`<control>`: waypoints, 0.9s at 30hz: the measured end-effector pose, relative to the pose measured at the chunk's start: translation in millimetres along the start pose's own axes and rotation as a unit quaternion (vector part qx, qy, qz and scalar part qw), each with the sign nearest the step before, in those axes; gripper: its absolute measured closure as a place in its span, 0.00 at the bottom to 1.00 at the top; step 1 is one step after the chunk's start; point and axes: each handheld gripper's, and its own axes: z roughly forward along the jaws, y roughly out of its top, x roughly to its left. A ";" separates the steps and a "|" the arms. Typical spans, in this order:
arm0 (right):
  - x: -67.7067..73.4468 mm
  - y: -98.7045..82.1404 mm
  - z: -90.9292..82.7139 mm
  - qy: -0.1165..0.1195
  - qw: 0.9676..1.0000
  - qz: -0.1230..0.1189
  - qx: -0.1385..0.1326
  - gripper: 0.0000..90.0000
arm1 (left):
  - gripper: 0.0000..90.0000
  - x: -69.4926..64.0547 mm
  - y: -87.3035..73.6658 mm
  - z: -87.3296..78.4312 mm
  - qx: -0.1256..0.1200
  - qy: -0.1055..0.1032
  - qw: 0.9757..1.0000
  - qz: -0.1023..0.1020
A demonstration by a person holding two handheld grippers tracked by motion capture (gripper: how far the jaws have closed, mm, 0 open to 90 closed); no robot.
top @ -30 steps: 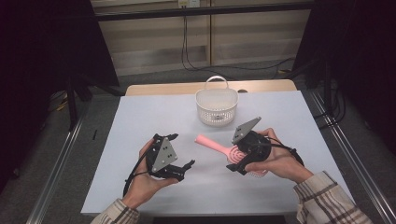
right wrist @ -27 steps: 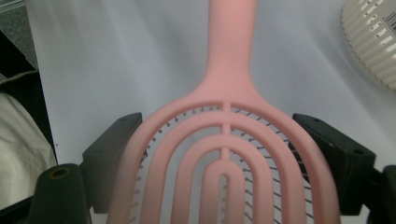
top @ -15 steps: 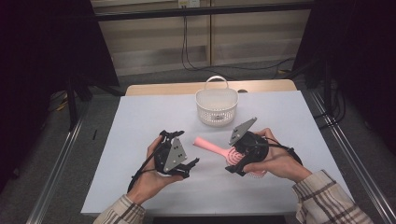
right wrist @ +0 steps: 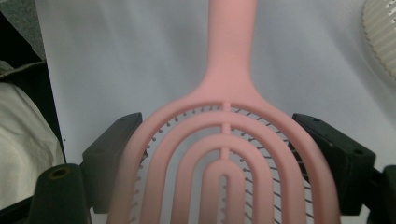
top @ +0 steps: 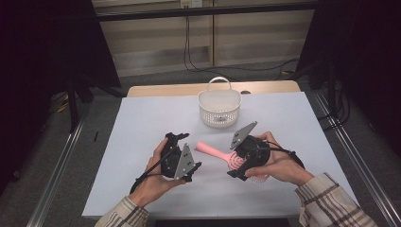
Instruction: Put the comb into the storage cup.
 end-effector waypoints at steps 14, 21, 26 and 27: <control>2.8 7.6 7.1 0.009 1.000 -0.009 0.007 0.21 | 0.09 -8.2 7.5 7.5 0.022 0.019 0.997 0.074; 2.5 9.3 9.3 0.011 1.000 -0.011 0.012 0.21 | 0.18 -16.1 12.3 9.5 0.031 0.023 0.994 0.107; 3.9 10.5 13.3 0.017 1.000 -0.012 0.015 0.21 | 0.19 -20.2 14.3 10.9 0.037 0.032 0.991 0.122; 3.9 10.9 13.7 0.016 1.000 -0.012 0.016 0.21 | 0.20 -20.8 14.6 11.0 0.038 0.034 0.991 0.124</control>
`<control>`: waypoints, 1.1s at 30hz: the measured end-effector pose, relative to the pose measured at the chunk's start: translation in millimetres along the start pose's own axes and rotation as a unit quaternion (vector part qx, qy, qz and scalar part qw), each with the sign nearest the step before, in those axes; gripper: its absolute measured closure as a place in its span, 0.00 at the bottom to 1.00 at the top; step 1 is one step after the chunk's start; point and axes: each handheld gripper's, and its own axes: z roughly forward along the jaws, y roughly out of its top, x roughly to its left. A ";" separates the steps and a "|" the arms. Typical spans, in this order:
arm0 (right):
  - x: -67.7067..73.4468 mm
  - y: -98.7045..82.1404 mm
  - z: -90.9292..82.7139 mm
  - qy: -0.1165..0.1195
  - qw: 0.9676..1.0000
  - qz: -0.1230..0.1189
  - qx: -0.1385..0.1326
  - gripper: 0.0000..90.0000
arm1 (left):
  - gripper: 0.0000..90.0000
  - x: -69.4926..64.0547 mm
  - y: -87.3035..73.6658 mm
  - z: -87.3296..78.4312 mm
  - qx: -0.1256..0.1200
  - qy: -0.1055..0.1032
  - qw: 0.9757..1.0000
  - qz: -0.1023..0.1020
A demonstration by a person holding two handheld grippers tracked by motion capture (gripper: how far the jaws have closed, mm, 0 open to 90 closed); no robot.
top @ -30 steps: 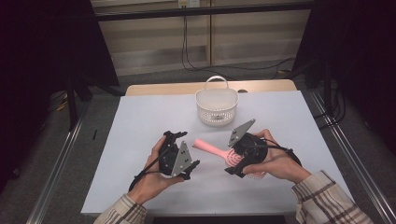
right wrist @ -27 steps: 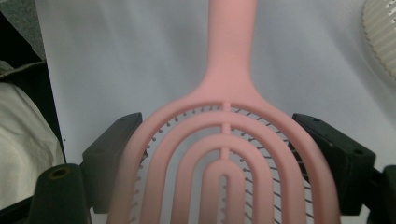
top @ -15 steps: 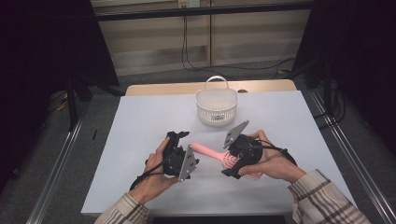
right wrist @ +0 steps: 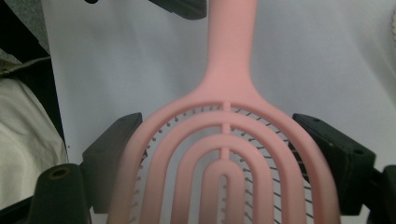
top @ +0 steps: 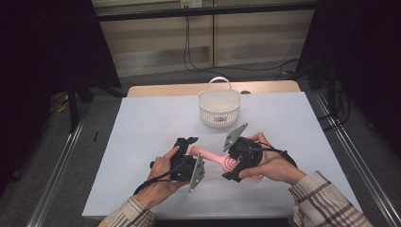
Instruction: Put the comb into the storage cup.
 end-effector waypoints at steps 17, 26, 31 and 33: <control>0.7 2.7 2.3 0.010 1.000 -0.004 0.001 0.21 | 0.32 -13.6 12.5 1.7 -0.019 -0.013 0.999 0.024; 1.6 6.9 2.2 0.011 1.000 -0.004 -0.001 0.21 | 0.40 -16.8 18.0 0.1 -0.026 -0.008 0.999 0.028; 2.1 9.5 3.0 0.013 1.000 -0.005 -0.002 0.21 | 0.47 -20.2 22.8 -1.3 -0.028 0.005 0.999 0.032; 1.8 10.3 2.6 0.009 1.000 -0.003 -0.004 0.21 | 0.48 -22.5 24.5 -0.8 -0.025 0.011 0.999 0.044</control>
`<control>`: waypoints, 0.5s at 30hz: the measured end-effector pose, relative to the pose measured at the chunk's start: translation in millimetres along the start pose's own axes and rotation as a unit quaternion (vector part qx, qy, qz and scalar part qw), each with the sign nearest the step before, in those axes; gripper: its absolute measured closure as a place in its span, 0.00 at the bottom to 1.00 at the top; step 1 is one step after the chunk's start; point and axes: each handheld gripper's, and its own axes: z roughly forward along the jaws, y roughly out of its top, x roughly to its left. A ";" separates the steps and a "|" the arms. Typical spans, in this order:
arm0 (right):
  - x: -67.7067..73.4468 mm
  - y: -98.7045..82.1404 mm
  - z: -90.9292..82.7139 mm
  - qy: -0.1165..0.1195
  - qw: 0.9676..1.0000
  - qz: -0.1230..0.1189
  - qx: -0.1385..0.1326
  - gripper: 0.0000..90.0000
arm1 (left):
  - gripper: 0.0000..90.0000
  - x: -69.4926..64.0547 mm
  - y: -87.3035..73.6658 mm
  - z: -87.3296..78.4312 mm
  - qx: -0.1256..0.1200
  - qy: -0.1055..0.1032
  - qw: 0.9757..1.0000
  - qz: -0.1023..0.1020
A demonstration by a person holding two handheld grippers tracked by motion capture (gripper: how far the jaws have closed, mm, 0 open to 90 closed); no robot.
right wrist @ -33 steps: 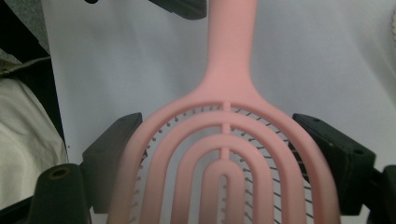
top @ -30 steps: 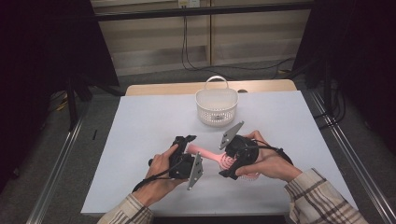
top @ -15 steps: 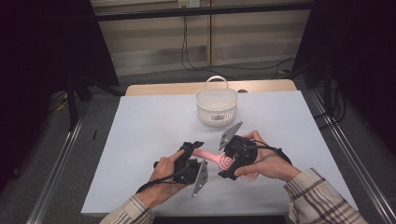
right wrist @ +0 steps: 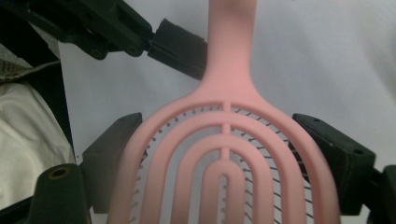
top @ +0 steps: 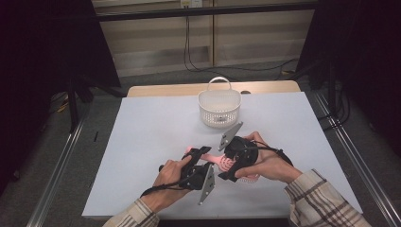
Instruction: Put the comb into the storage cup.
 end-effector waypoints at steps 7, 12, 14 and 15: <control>1.8 2.7 0.4 0.004 1.000 0.000 0.000 0.21 | 0.61 -4.9 2.5 2.0 0.023 0.022 0.999 0.040; 1.6 4.7 1.9 0.004 1.000 0.000 -0.003 0.21 | 0.67 -10.2 3.2 3.7 0.022 0.033 0.998 0.046; 1.6 5.4 2.5 0.006 1.000 0.000 -0.003 0.21 | 0.69 -11.7 4.8 2.9 0.029 0.044 0.997 0.060; 1.6 5.7 2.7 0.005 1.000 0.000 -0.004 0.21 | 0.70 -12.4 5.2 3.1 0.029 0.045 0.997 0.063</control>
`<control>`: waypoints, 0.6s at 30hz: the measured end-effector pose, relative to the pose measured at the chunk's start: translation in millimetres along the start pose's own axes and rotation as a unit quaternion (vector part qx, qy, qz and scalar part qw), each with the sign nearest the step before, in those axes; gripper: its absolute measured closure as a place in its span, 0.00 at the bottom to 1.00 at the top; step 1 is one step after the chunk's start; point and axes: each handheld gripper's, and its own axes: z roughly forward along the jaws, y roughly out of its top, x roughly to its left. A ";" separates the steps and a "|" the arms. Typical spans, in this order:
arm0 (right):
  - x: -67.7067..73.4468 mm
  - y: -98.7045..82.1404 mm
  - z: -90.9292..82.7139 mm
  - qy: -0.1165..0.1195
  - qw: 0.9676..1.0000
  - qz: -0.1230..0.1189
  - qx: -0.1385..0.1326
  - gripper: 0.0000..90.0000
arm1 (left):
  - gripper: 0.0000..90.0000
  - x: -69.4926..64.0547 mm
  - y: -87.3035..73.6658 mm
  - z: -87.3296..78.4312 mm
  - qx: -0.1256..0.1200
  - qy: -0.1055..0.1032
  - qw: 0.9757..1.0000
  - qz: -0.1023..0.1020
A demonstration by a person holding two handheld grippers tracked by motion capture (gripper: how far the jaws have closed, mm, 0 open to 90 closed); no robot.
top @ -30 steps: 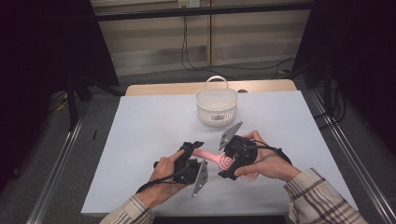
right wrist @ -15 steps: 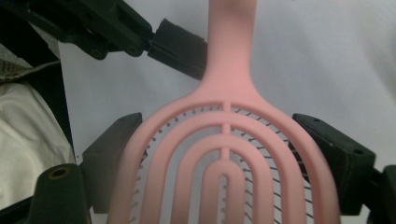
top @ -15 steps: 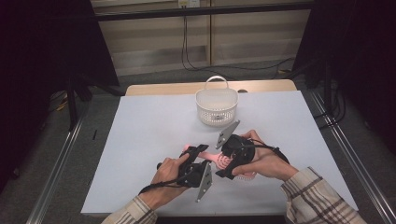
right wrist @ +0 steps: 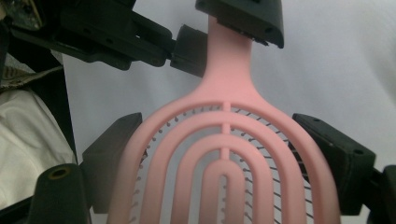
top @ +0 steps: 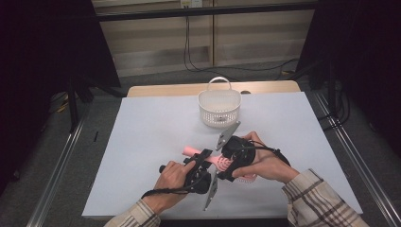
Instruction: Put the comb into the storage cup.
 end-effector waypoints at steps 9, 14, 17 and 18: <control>0.3 1.8 0.7 0.000 1.000 0.008 0.000 0.21 | 0.76 -2.8 1.9 -0.1 0.006 0.009 1.000 0.019; 0.1 3.1 2.5 0.004 1.000 0.010 -0.001 0.21 | 0.76 -3.9 4.2 1.2 0.013 0.012 0.999 0.029; 0.1 4.7 4.5 0.006 1.000 0.009 -0.001 0.21 | 0.79 -4.6 4.6 1.9 0.014 0.007 0.999 0.037; 0.1 5.2 4.9 0.005 1.000 0.010 -0.001 0.21 | 0.80 -4.8 4.9 1.9 0.015 0.005 0.999 0.038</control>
